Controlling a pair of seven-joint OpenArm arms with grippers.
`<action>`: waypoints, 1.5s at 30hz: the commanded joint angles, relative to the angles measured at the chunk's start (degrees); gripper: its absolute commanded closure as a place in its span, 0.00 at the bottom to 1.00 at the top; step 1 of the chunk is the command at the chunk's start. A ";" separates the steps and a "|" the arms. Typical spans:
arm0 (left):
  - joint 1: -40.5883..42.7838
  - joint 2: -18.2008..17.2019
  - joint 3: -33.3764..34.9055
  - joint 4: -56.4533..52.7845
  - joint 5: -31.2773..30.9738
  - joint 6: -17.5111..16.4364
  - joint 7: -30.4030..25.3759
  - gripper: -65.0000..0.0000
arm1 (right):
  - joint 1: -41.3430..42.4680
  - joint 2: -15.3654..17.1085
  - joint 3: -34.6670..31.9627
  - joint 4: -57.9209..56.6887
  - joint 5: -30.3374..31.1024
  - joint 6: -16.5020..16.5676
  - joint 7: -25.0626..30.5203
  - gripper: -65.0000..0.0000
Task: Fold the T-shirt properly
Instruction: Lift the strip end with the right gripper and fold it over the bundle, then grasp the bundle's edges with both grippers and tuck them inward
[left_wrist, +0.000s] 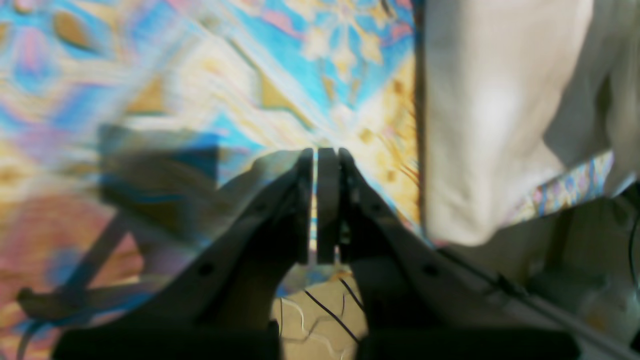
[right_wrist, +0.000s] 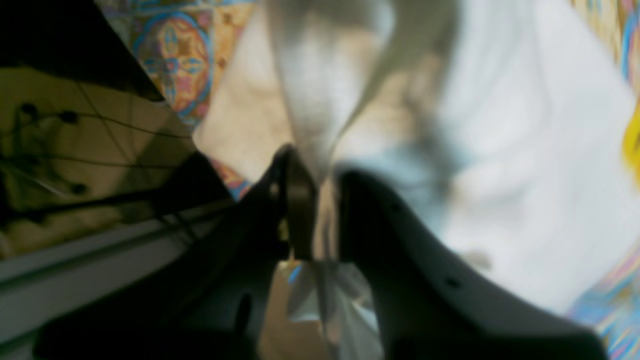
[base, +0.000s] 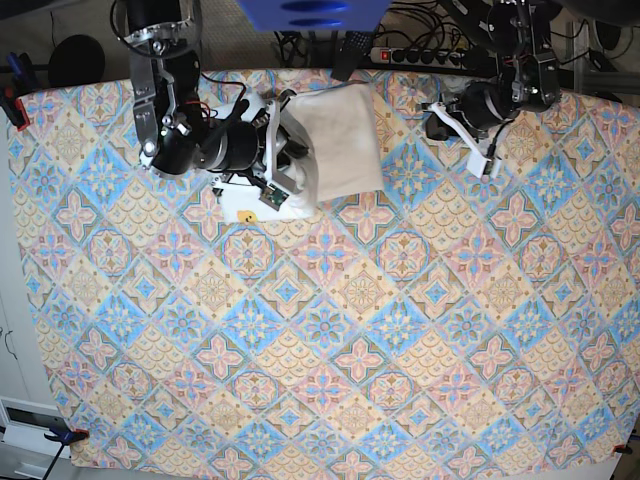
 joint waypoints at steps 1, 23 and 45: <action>-0.38 -0.79 0.76 0.93 -0.95 -0.22 -1.56 1.00 | 1.36 0.07 -0.99 1.07 1.32 0.38 1.22 0.95; -4.07 0.09 1.81 -9.00 -0.95 -0.22 -5.43 1.00 | 10.94 2.00 -13.92 -4.73 -0.35 0.38 0.16 0.62; -17.08 9.14 9.02 -21.75 11.27 -0.13 -10.88 1.00 | 10.85 7.63 3.23 -3.50 -0.43 0.38 0.60 0.68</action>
